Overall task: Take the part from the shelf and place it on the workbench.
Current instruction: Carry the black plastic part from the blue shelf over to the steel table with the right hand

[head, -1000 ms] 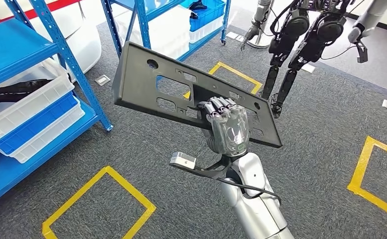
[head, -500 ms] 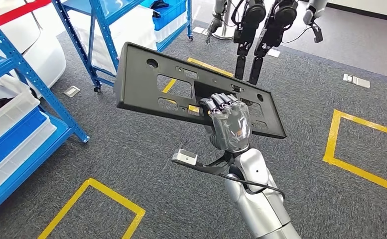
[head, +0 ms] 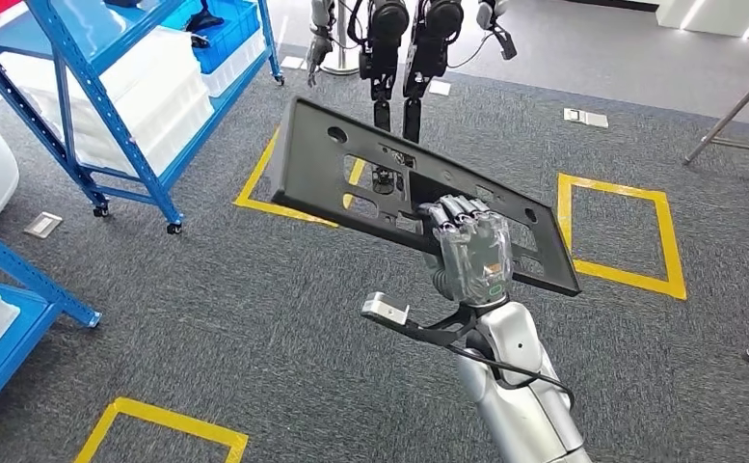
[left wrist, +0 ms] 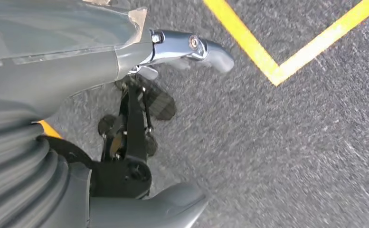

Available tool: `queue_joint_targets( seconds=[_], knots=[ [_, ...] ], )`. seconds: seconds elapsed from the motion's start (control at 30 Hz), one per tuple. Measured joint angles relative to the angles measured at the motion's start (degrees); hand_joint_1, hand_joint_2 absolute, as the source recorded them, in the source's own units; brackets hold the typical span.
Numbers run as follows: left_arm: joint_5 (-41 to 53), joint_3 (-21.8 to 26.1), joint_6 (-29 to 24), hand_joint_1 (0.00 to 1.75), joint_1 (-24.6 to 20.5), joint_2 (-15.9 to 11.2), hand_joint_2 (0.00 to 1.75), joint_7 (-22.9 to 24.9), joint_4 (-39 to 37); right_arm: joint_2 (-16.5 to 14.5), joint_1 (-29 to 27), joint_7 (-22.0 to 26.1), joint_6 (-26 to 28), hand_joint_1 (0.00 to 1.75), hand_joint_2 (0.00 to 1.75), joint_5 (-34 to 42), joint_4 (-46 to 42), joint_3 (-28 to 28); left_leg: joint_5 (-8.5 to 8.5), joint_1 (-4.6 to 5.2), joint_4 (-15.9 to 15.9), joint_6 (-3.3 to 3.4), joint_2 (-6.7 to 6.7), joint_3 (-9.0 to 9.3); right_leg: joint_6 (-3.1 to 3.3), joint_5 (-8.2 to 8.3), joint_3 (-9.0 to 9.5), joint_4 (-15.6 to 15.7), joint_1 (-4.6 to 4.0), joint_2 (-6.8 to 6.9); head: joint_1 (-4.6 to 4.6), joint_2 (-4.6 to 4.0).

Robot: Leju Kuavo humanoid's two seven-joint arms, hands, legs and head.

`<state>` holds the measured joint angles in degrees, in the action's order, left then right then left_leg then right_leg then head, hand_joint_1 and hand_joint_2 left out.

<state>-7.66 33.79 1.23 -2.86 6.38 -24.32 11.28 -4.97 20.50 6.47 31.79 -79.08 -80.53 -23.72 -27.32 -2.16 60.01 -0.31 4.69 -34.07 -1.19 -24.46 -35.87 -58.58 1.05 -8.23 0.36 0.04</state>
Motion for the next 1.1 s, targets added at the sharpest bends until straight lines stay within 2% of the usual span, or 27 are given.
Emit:
queue_joint_targets(
  seconds=[0.03, 0.07, 0.1, 0.17, 0.23, 0.27, 0.3, 0.33, 0.37, 0.43, 0.47, 0.5, 0.53, 0.57, 0.6, 0.67, 0.73, 0.77, 0.8, 0.83, 0.9, 0.93, 0.97, 1.0, 1.03, 1.07, 1.1],
  knots=[
    [0.28, -0.23, 0.13, 0.00, -0.08, 0.01, 1.75, 0.07, 0.00, 0.47, -0.41, -0.17, 0.12, 1.75, 1.75, -0.13, -0.33, 0.25, 0.23, 0.20, -0.35, 0.53, -0.74, 0.20, -0.45, 0.12, -0.24, 0.03, 0.15, 0.06, 0.00, 0.00],
    [0.50, -0.45, 0.25, 0.00, -0.13, 0.01, 1.75, 0.13, 0.00, 0.94, -0.77, -0.33, 0.29, 1.75, 1.75, -0.24, -0.63, 0.51, 0.45, 0.32, -0.76, 1.09, -1.45, 0.44, -0.74, -0.08, -0.62, -0.44, 0.09, 1.15, 0.02, 0.00],
    [0.73, -0.62, 0.32, 0.00, -0.13, -0.02, 1.75, 0.23, 0.00, 1.36, -1.05, -0.44, 0.50, 1.75, 1.75, -0.36, -0.90, 0.74, 0.66, 0.35, -1.18, 1.63, -2.27, 0.68, -0.81, -0.83, -1.49, -1.92, 0.03, 2.88, 0.19, 0.00],
    [1.21, -0.85, 0.37, 0.00, -0.02, -0.18, 1.75, 0.66, 0.00, 2.05, -1.53, -0.63, 1.01, 1.75, 1.75, -0.55, -1.35, 1.03, 0.71, 0.56, -1.54, 2.29, -4.03, 0.91, -0.66, -3.69, -4.69, -8.28, -0.06, 6.43, 0.51, 0.00],
    [1.61, -1.08, 0.30, 0.00, 0.06, -0.31, 1.75, 1.19, 0.00, 2.68, -2.31, -0.79, 1.34, 1.75, 1.75, -0.70, -1.66, 1.22, 0.56, 0.79, -1.54, 2.48, -5.90, 0.95, -0.85, -6.11, -8.04, -14.97, 0.13, 7.30, 0.71, 0.00],
    [1.75, -1.21, 0.27, 0.00, 0.06, -0.33, 1.75, 1.33, 0.00, 2.97, -2.78, -0.85, 1.43, 1.75, 1.75, -0.74, -1.76, 1.34, 0.48, 0.85, -1.53, 2.46, -6.76, 0.99, -1.18, -6.24, -8.40, -15.86, 0.28, 7.50, 0.73, 0.00],
    [1.87, -1.32, 0.27, 0.00, 0.04, -0.32, 1.75, 1.38, 0.00, 3.21, -3.15, -0.90, 1.45, 1.75, 1.75, -0.77, -1.85, 1.45, 0.39, 0.88, -1.52, 2.35, -7.56, 1.06, -1.61, -5.55, -7.54, -14.42, 0.44, 7.80, 0.78, 0.00],
    [2.00, -1.44, 0.30, 0.00, 0.01, -0.29, 1.75, 1.41, 0.00, 3.41, -3.39, -0.98, 1.48, 1.75, 1.75, -0.80, -2.00, 1.56, 0.26, 0.88, -1.51, 2.16, -8.31, 1.20, -2.04, -4.30, -5.53, -10.85, 0.59, 8.65, 0.78, 0.00],
    [2.17, -1.59, 0.35, 0.00, -0.02, -0.29, 1.75, 1.43, 0.01, 3.57, -3.50, -1.11, 1.52, 1.75, 1.75, -0.87, -2.23, 1.67, 0.09, 0.97, -1.49, 1.91, -8.98, 1.36, -2.26, -3.01, -3.13, -6.58, 0.62, 10.35, 0.85, 0.00],
    [2.49, -1.91, 0.44, 0.00, -0.01, -0.28, 1.75, 1.46, 0.01, 3.82, -3.56, -1.43, 1.70, 1.75, 1.75, -1.05, -2.69, 1.89, -0.40, 1.30, -1.44, 1.17, -10.21, 1.80, -1.90, -1.19, 0.22, -0.78, 0.10, 13.04, 0.81, 0.00],
    [2.61, -2.04, 0.46, 0.00, -0.01, -0.29, 1.75, 1.47, 0.01, 3.97, -3.60, -1.53, 1.81, 1.75, 1.75, -1.14, -2.84, 2.00, -0.62, 1.45, -1.47, 0.82, -10.81, 2.06, -1.46, -0.89, 0.66, 0.04, -0.26, 13.45, 0.78, 0.00],
    [2.71, -2.14, 0.49, 0.00, -0.04, -0.23, 1.75, 1.49, 0.00, 4.16, -3.68, -1.60, 1.91, 1.75, 1.75, -1.21, -2.96, 2.15, -0.78, 1.47, -1.59, 0.50, -11.52, 2.36, -1.06, -0.73, 0.62, 0.05, -0.57, 12.75, 0.70, 0.00],
    [2.80, -2.23, 0.62, 0.00, -0.10, -0.16, 1.75, 1.48, 0.01, 4.38, -3.78, -1.65, 1.99, 1.75, 1.75, -1.27, -3.13, 2.30, -0.96, 1.33, -1.68, 0.17, -12.00, 2.61, -0.62, -0.64, 0.61, 0.13, -0.40, 11.94, 0.65, 0.00],
    [2.92, -2.30, 0.87, 0.00, -0.17, -0.11, 1.75, 1.45, 0.01, 4.59, -3.92, -1.70, 2.07, 1.75, 1.75, -1.35, -3.36, 2.44, -1.41, 1.10, -1.41, -0.14, -11.41, 2.70, -0.27, -0.55, 0.69, 0.24, -0.20, 11.16, 0.54, 0.00],
    [3.11, -2.38, 1.21, 0.00, -0.21, -0.06, 1.75, 1.42, 0.01, 4.75, -4.03, -1.82, 2.21, 1.75, 1.75, -1.48, -3.59, 2.56, -2.40, 0.91, -0.16, -0.37, -10.04, 2.30, 0.16, -0.48, 0.81, 0.36, 0.08, 10.37, 0.43, 0.00],
    [3.61, -2.62, 1.93, 0.00, -0.13, -0.08, 1.75, 1.41, -0.02, 4.92, -4.24, -2.14, 2.57, 1.75, 1.75, -1.87, -3.88, 2.64, -5.87, 0.72, 6.05, -0.50, -6.23, -0.46, 1.04, -0.41, 0.98, 0.47, 0.37, 8.87, 0.04, 0.00],
    [3.99, -2.87, 2.26, 0.00, 0.05, -0.12, 1.75, 1.45, -0.04, 5.07, -4.49, -2.47, 2.79, 1.75, 1.75, -2.32, -3.88, 2.69, -8.64, 0.77, 13.40, -0.38, -4.76, -4.46, 1.54, -0.43, 1.02, 0.47, 0.13, 7.25, -0.14, 0.00],
    [4.14, -2.98, 2.33, 0.00, 0.09, -0.16, 1.75, 1.45, -0.04, 5.22, -4.68, -2.62, 2.84, 1.75, 1.75, -2.54, -3.88, 2.80, -8.61, 0.76, 15.01, -0.30, -4.59, -5.67, 1.56, -0.45, 1.07, 0.45, 0.02, 6.38, -0.15, 0.00],
    [4.31, -3.09, 2.38, 0.00, 0.11, -0.19, 1.75, 1.45, -0.04, 5.39, -4.86, -2.74, 2.88, 1.75, 1.75, -2.75, -3.88, 2.98, -7.36, 0.75, 14.40, -0.17, -4.49, -5.85, 1.56, -0.46, 1.17, 0.43, -0.04, 5.49, -0.15, 0.00],
    [4.46, -3.23, 2.43, 0.00, 0.10, -0.23, 1.75, 1.45, -0.04, 5.58, -4.99, -2.86, 2.92, 1.75, 1.75, -2.99, -3.88, 3.20, -5.21, 0.72, 11.71, -0.02, -4.18, -5.02, 1.55, -0.47, 1.30, 0.41, -0.07, 4.61, -0.16, 0.00],
    [4.67, -3.51, 2.49, 0.00, 0.11, -0.32, 1.75, 1.44, -0.06, 5.88, -5.06, -3.05, 3.05, 1.75, 1.75, -3.36, -3.88, 3.55, -0.85, 0.43, 4.04, 0.30, -1.63, -2.11, 1.39, -0.56, 1.34, 0.22, -0.22, 3.05, -0.19, 0.00],
    [4.69, -3.61, 2.50, 0.00, 0.09, -0.37, 1.75, 1.43, -0.07, 5.98, -5.06, -3.14, 3.10, 1.75, 1.75, -3.49, -3.88, 3.64, 0.26, 0.33, 1.34, 0.39, -0.41, -1.08, 1.22, -0.59, 1.18, 0.14, -0.30, 2.40, -0.17, 0.00],
    [4.70, -3.69, 2.53, 0.00, 0.08, -0.40, 1.75, 1.43, -0.09, 6.09, -5.08, -3.26, 3.16, 1.75, 1.75, -3.58, -3.89, 3.72, 0.60, 0.35, -0.07, 0.49, 0.47, -0.57, 0.92, -0.59, 0.90, 0.10, -0.33, 1.77, -0.15, 0.00],
    [4.72, -3.75, 2.62, 0.00, 0.04, -0.42, 1.75, 1.42, -0.10, 6.19, -5.15, -3.37, 3.19, 1.75, 1.75, -3.69, -3.92, 3.83, 0.46, 0.53, -0.49, 0.66, 0.46, -0.40, 0.52, -0.52, 0.64, 0.14, -0.33, 1.12, -0.13, 0.00],
    [4.75, -3.80, 2.72, 0.00, -0.03, -0.42, 1.75, 1.39, -0.09, 6.33, -5.27, -3.47, 3.20, 1.75, 1.75, -3.83, -3.97, 3.96, 0.54, 0.71, -0.69, 0.95, -0.33, -0.25, 0.10, -0.39, 0.34, 0.35, -0.24, 0.48, -0.10, 0.00],
    [4.81, -3.85, 2.81, 0.00, -0.07, -0.38, 1.75, 1.37, -0.09, 6.51, -5.41, -3.56, 3.21, 1.75, 1.75, -4.04, -4.03, 4.11, 0.71, 0.81, -1.07, 1.36, -1.03, 0.04, -0.26, -0.41, 0.10, 0.16, -0.19, 0.83, -0.10, 0.00],
    [4.93, -3.85, 2.91, 0.00, -0.10, -0.37, 1.75, 1.35, -0.09, 6.68, -5.51, -3.69, 3.21, 1.75, 1.75, -4.32, -4.15, 4.28, 0.88, 0.83, -1.48, 1.81, -1.79, 0.39, -0.45, -0.79, -0.38, -0.65, -0.23, 2.06, -0.03, 0.00]
  ],
)
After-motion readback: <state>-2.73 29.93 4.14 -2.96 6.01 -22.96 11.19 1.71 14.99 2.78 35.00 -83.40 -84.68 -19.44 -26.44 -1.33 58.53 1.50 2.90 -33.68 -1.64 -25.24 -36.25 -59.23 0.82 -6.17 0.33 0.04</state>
